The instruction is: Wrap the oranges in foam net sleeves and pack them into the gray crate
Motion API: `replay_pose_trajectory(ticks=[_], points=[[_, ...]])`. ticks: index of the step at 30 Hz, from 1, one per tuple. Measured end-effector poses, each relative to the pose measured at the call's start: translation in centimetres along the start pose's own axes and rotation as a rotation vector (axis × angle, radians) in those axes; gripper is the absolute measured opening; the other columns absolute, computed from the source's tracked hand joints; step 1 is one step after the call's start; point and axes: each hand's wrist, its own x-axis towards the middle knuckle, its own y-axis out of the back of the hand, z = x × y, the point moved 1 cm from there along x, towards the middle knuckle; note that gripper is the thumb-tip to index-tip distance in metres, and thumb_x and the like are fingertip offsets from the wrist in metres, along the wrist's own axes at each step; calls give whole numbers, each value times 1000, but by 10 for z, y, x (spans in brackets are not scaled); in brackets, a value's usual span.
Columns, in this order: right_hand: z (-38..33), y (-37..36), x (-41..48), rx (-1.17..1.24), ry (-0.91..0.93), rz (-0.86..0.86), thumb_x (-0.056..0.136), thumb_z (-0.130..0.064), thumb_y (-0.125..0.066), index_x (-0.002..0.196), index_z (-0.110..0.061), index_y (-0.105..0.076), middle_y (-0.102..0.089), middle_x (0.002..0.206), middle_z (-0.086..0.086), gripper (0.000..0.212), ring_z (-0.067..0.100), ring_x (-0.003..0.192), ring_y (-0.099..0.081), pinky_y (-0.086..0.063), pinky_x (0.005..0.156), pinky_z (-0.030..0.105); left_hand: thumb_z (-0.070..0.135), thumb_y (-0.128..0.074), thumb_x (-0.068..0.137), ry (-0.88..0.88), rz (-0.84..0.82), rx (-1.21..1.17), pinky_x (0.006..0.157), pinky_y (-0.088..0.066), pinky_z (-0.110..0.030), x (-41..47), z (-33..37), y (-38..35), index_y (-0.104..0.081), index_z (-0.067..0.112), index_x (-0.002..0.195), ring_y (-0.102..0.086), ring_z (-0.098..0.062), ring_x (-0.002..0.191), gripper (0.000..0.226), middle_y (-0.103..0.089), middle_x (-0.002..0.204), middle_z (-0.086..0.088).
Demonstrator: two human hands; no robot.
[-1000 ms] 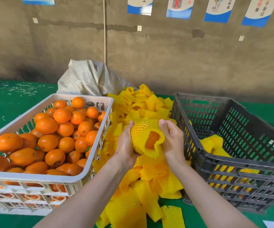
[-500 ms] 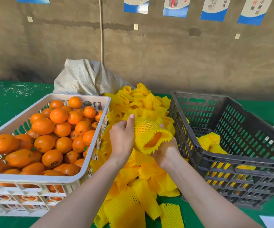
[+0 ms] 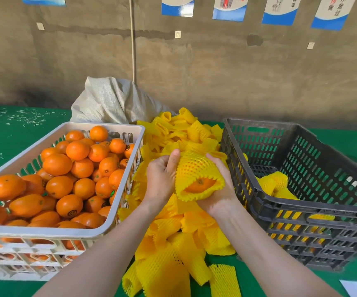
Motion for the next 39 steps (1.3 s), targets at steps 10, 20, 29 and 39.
replay_pose_trajectory(ticks=[10, 20, 29, 39], points=[[-7, 4, 0, -176, 92, 1, 80, -38, -55, 63, -21, -75, -70, 69, 0, 31, 13, 65, -68, -54, 58, 25, 68, -47, 77, 440, -106, -105, 69, -46, -41, 4, -5, -4, -56, 4, 73, -55, -27, 74, 64, -60, 74, -13], [-21, 17, 8, -1047, 826, 330, 92, -24, -57, 68, 4, -51, -48, 65, 14, 38, 29, 66, -47, -40, 63, 43, 55, -70, 65, 793, -310, -389, 63, -55, -34, -5, 8, -13, -63, 32, 93, -64, -18, 88, 37, -71, 79, 11], [-29, 19, 16, -795, 585, 101, 87, -31, -61, 66, -14, -52, -50, 69, 6, 28, 22, 70, -49, -40, 67, 37, 50, -62, 72, 706, -391, -340, 62, -53, -29, -4, 9, -10, -61, 22, 108, -67, -21, 82, 46, -71, 93, -5], [7, 9, -1, -267, 180, -27, 65, -44, -70, 133, -21, -47, -61, 126, 8, 75, 24, 113, -61, -51, 92, 43, 62, -43, 81, 286, -185, -14, 97, -45, -32, -7, 9, -12, -44, 26, 127, -48, -17, 124, 58, -51, 132, 0]])
